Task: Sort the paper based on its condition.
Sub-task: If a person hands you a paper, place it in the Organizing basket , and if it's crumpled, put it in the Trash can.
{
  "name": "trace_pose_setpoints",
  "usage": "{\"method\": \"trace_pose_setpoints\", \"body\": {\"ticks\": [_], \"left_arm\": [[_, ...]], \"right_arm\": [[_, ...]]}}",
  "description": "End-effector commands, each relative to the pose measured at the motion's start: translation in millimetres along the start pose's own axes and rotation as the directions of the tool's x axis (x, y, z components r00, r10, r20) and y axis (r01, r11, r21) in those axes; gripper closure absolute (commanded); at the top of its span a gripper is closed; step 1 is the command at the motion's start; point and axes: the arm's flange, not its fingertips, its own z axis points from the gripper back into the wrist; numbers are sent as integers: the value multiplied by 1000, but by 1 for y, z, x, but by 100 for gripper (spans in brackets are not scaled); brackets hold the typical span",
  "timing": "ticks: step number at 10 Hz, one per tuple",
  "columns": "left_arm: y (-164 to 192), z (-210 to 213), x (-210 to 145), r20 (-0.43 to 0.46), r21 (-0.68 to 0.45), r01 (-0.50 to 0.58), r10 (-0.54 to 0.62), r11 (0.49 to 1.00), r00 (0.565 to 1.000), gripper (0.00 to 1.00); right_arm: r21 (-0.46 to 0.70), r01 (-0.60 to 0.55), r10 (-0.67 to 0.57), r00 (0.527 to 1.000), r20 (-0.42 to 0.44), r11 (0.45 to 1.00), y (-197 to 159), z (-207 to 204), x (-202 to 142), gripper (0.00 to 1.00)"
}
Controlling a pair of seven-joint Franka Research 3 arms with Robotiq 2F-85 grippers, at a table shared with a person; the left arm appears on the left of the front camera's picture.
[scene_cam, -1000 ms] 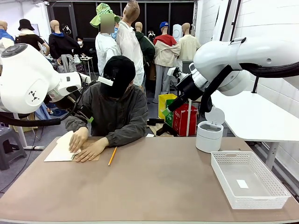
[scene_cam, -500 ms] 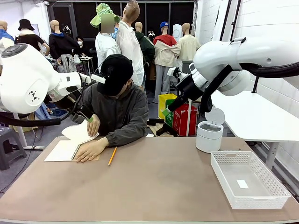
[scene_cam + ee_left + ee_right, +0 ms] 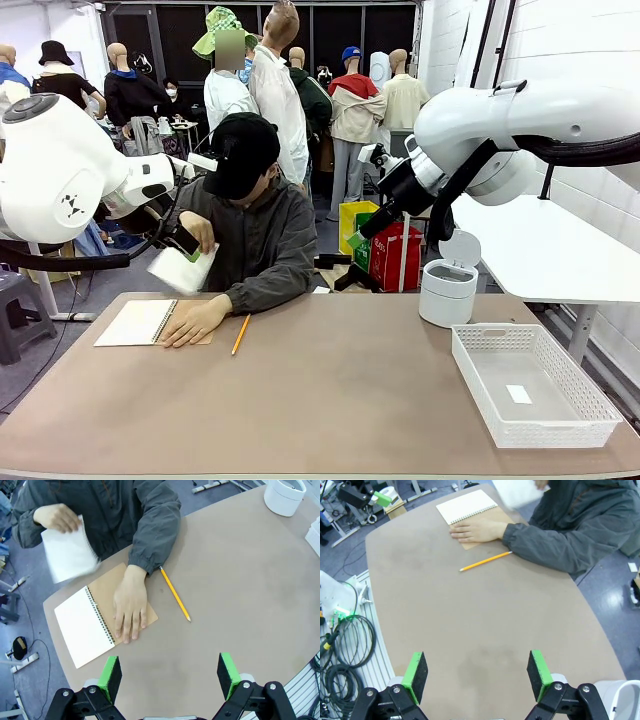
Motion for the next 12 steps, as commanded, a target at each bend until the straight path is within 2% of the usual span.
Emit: {"method": "trace_pose_setpoints", "body": {"ticks": [1,12], "left_arm": [[1,1,0,-5,-2,-3,3,1000,1000,0],[1,1,0,-5,-2,-3,3,1000,1000,0]], "right_arm": [[-6,4,-4,1000,-9,1000,0,-1,-1,0],[-6,4,-4,1000,-9,1000,0,-1,-1,0]]}}
